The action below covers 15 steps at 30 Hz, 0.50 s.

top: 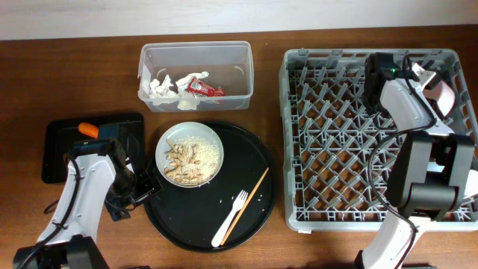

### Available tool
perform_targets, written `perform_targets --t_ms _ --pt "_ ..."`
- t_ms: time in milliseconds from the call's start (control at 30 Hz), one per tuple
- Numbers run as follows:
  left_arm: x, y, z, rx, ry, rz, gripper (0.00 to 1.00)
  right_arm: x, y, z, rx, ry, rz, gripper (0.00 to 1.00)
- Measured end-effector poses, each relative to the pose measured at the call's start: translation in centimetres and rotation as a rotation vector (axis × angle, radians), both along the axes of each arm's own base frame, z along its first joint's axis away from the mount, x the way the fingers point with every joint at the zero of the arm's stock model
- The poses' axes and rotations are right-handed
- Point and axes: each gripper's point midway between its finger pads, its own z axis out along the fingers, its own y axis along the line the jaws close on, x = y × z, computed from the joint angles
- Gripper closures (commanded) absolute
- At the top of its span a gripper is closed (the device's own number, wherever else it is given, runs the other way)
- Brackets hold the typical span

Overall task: Sort waste into correct bins and load items into the dishwasher rack
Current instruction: 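Insert the pink bowl upright into the rack's back right slots, then move the right gripper back toward the fork and chopstick on the tray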

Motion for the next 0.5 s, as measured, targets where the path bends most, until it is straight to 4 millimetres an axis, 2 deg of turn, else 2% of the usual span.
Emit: perform_targets --t_ms 133,300,433,500 --pt "0.0 0.0 0.0 0.0 0.0 0.0 0.17 1.0 0.1 -0.1 0.014 -0.063 0.003 0.59" --pt "0.0 0.0 0.0 0.0 0.0 0.0 0.17 2.5 0.4 -0.7 0.06 -0.128 0.028 0.5" --pt "0.0 0.0 0.0 0.0 0.0 0.0 0.17 3.9 1.1 -1.4 0.12 -0.162 0.069 0.29" --pt "0.0 0.0 0.0 0.0 0.0 0.0 0.17 5.0 2.1 -1.6 0.14 -0.165 0.115 0.1"
